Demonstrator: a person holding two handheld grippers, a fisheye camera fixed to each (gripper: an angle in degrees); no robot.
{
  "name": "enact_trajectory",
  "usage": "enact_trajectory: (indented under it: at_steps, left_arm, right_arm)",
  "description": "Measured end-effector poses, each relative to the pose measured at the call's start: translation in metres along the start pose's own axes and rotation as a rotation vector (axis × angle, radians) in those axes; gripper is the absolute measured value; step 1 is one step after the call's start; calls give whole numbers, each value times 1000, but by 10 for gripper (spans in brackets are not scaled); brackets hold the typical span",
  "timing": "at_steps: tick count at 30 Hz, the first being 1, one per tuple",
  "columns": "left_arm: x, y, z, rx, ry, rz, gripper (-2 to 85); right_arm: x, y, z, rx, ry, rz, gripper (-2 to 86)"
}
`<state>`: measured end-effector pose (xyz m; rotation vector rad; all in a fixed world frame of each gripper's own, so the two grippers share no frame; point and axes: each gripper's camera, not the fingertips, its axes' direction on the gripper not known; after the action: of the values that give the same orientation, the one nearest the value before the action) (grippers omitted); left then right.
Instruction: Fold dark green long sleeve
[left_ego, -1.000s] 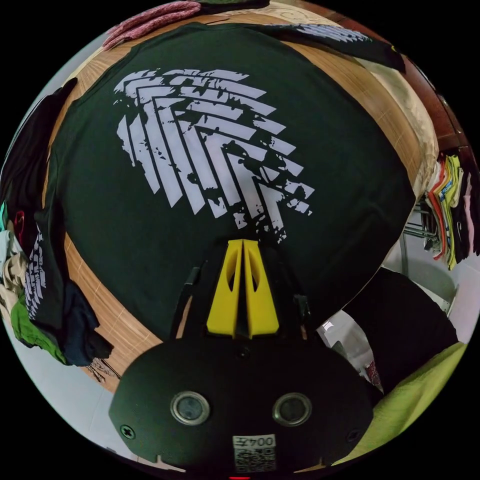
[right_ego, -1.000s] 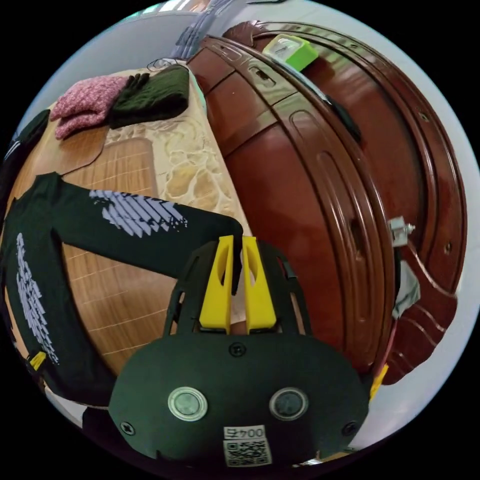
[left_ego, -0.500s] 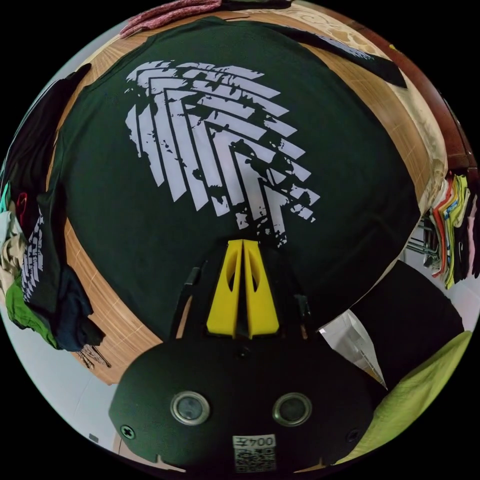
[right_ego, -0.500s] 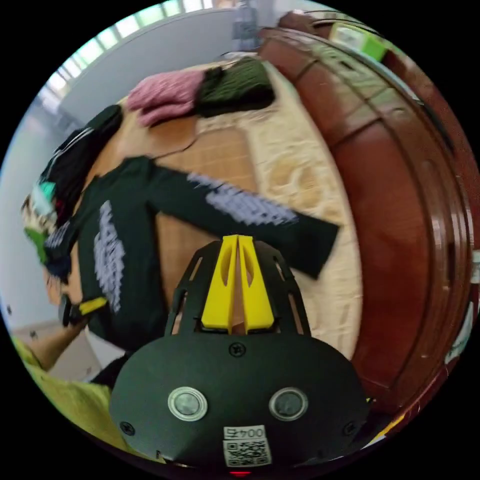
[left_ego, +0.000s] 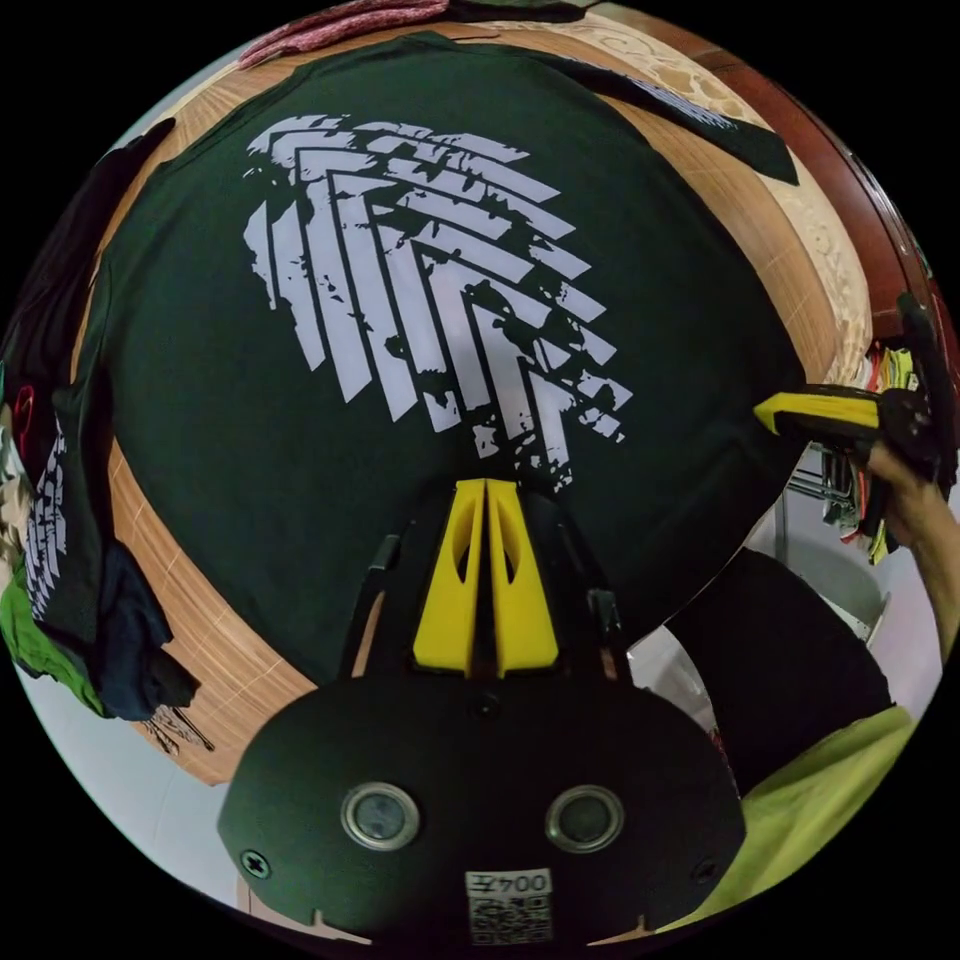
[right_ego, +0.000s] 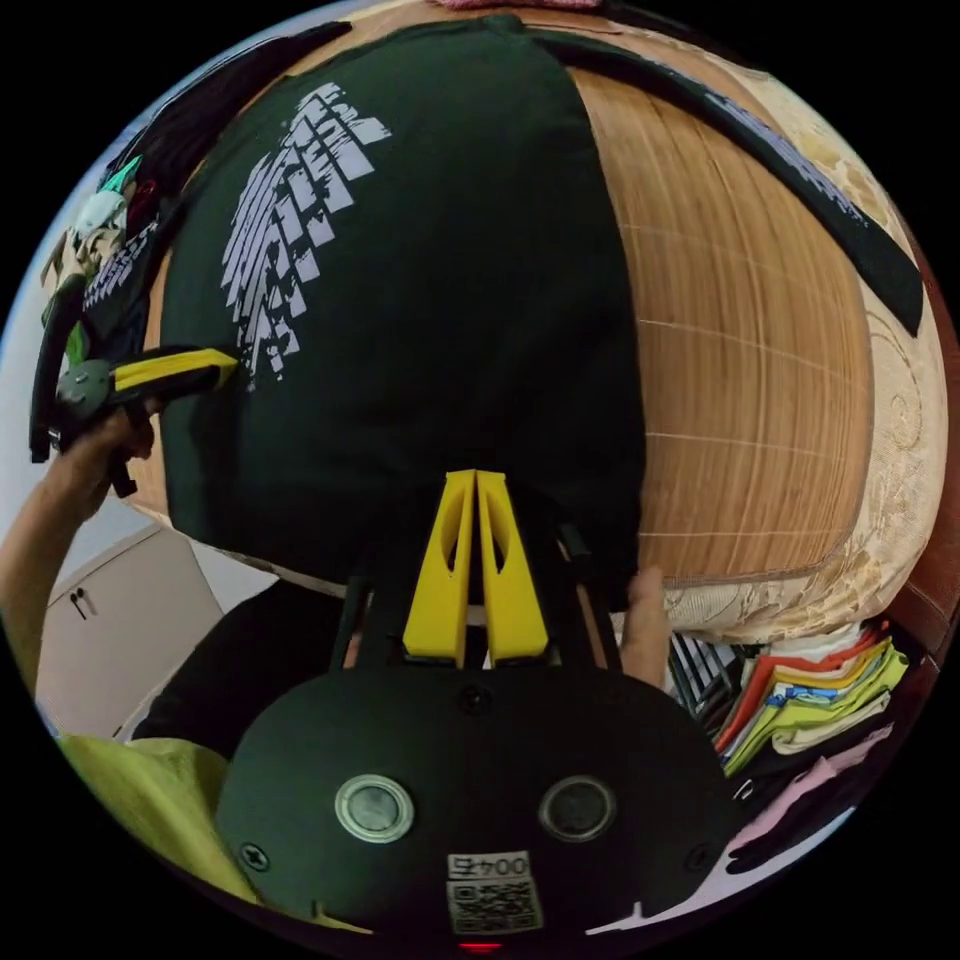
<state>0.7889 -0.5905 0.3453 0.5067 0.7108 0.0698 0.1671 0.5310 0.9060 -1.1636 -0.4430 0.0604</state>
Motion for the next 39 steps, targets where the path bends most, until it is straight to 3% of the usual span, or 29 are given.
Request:
enact_trajectory:
  at_steps: [7, 11, 19, 28, 39]
  left_arm:
    - [-8, 21, 0, 19, 7, -92, 2]
    - [-8, 41, -1, 87, -21, -35, 3]
    - [-64, 98, -5, 55, 204, -109, 4]
    - [-129, 250, 20, 10, 73, -325, 4]
    - [-131, 282, 19, 49, 34, -311, 1]
  right_arm:
    - [-7, 1, 0, -1, -5, 65, -6]
    - [-26, 6, 1, 24, 88, 30, -7]
    - [-63, 13, 7, 52, 273, 35, -6]
    - [-63, 13, 6, -9, 248, 16, -8]
    - [-52, 31, 12, 28, 213, -4, -8]
